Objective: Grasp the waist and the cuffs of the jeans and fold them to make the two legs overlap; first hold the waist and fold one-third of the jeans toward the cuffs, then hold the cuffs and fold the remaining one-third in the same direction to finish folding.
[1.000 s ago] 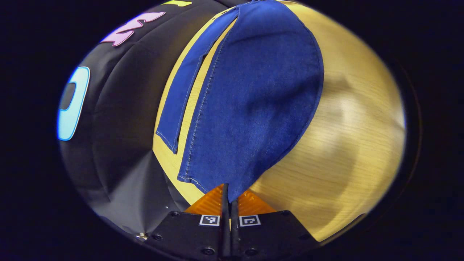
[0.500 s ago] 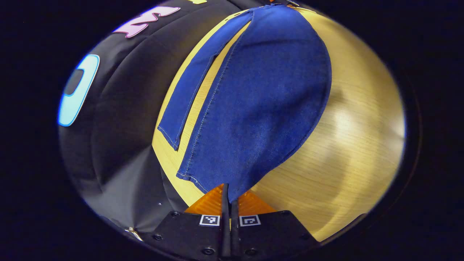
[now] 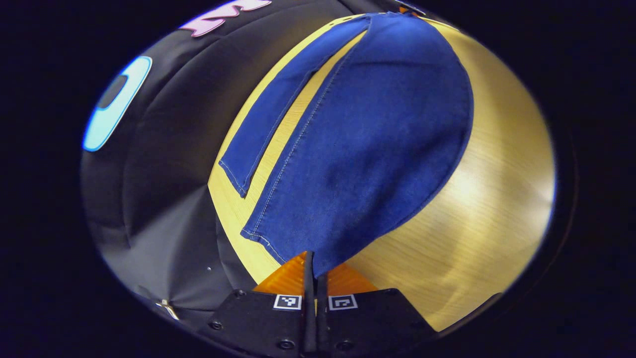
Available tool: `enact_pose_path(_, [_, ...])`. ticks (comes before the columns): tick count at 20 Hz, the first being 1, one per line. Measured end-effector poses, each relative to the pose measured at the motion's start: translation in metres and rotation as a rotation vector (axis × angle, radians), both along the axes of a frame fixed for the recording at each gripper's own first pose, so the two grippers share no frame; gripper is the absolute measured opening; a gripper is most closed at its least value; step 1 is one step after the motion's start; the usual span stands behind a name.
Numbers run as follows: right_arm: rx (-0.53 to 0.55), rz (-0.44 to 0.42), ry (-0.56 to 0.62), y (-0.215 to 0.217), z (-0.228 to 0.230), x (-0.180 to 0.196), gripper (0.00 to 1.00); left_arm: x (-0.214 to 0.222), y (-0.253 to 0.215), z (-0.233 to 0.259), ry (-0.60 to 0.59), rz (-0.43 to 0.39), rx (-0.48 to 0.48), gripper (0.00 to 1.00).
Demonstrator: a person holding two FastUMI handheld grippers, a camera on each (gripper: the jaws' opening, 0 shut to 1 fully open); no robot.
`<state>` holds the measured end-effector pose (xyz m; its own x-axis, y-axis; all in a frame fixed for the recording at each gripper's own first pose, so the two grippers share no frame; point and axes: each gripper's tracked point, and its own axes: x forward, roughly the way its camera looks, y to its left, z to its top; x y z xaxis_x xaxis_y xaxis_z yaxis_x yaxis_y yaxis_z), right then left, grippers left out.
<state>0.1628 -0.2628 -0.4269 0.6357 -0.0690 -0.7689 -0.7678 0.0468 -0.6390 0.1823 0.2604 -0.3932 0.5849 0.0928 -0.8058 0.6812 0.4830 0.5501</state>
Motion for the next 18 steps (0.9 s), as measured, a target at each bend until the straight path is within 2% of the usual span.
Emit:
enact_pose_path(1, [-0.012,0.018,0.009,0.000,0.002,-0.002,0.10,-0.002,0.000,0.001,0.012,0.069,-0.056,0.10])
enact_pose_path(2, [-0.018,0.034,0.017,0.000,0.002,-0.004,0.10,-0.002,-0.003,0.000,0.019,0.172,-0.135,0.06])
enact_pose_path(3, [-0.018,0.045,0.023,-0.001,0.004,-0.006,0.10,-0.001,-0.010,0.003,0.017,0.264,-0.217,0.06])
enact_pose_path(5, [-0.011,0.046,0.022,-0.001,0.009,0.000,0.10,0.003,-0.020,0.002,0.016,0.393,-0.298,0.06])
enact_pose_path(8, [0.030,0.007,-0.016,0.002,0.042,0.015,0.05,0.008,-0.023,0.022,0.033,0.457,-0.316,0.06])
enact_pose_path(9, [0.052,-0.016,-0.034,0.002,0.056,0.026,0.10,0.013,-0.026,0.031,0.036,0.492,-0.357,0.06])
enact_pose_path(12, [0.101,-0.070,-0.081,0.002,0.093,0.068,0.10,0.038,-0.025,0.060,0.042,0.657,-0.535,0.06])
enact_pose_path(15, [0.140,-0.092,-0.075,0.015,0.110,0.114,0.10,0.079,-0.024,0.107,0.002,0.731,-0.589,0.06])
enact_pose_path(16, [0.163,-0.143,-0.053,0.015,0.107,0.129,0.10,0.097,-0.025,0.111,0.011,0.761,-0.626,0.06])
enact_pose_path(18, [0.229,-0.273,0.001,0.014,0.099,0.153,0.10,0.124,-0.029,0.119,0.066,0.852,-0.761,0.06])
